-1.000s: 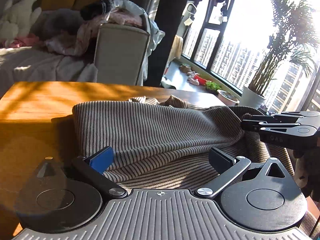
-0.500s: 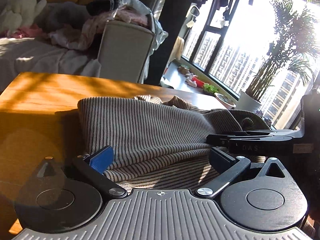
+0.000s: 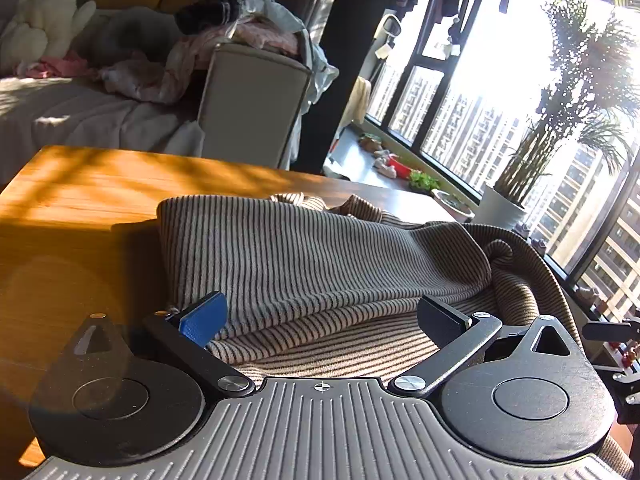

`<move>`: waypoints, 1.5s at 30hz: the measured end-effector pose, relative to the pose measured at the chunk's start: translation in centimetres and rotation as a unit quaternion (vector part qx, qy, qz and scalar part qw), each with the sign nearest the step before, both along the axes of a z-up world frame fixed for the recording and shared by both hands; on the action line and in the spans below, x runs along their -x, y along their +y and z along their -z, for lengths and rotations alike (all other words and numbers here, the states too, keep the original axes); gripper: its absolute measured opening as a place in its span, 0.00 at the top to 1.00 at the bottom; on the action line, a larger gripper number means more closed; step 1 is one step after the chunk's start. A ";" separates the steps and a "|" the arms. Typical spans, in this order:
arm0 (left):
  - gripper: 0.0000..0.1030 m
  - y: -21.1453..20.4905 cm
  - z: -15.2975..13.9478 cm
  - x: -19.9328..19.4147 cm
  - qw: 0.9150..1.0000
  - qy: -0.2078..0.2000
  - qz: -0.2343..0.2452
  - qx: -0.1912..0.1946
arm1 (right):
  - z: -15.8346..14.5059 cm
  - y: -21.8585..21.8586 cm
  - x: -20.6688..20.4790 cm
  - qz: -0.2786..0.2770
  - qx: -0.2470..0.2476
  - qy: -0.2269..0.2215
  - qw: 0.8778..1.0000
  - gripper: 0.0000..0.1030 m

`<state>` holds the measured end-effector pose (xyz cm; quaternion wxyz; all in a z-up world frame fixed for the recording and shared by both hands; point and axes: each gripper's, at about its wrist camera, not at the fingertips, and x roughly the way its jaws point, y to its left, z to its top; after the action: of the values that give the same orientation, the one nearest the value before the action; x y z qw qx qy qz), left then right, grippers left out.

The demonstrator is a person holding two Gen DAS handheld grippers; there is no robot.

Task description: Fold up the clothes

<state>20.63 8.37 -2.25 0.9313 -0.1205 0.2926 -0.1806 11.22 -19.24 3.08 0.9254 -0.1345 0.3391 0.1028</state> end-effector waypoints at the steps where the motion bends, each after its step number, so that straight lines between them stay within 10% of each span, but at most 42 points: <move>1: 0.00 0.0 0.0 0.0 1.000 0.000 0.000 0.000 | 0.5 -0.2 0.6 0.006 0.001 0.008 1.000 0.29; 5: 0.00 0.0 0.0 0.3 1.000 -0.001 -0.001 0.001 | 2.1 -1.3 2.2 0.032 -0.021 0.010 0.999 0.31; 8: 0.00 0.1 0.0 0.4 1.000 -0.001 -0.002 0.003 | 1.9 -1.7 2.1 0.043 -0.046 0.010 0.998 0.85; 12: 0.00 0.3 0.0 0.8 1.000 -0.001 -0.006 0.005 | 1.0 -1.6 2.2 0.044 -0.042 -0.007 0.998 0.95; 24: 0.00 0.8 -0.2 1.2 1.000 -0.001 -0.011 0.017 | -7.4 -3.9 0.9 0.075 -0.047 -0.106 0.990 0.96; 40: 0.00 1.6 0.0 1.2 0.999 -0.003 -0.010 0.042 | -18.2 4.1 -8.0 -0.025 -0.042 -0.166 0.985 0.98; 45: 0.00 1.7 0.0 1.1 0.999 -0.001 -0.009 0.046 | -13.0 0.5 -3.8 -0.020 0.000 -0.125 0.992 0.56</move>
<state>19.57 10.08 -2.24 0.9266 -0.1658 0.2819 -0.1859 15.05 -18.75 16.11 0.9583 -0.1525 0.2183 0.1036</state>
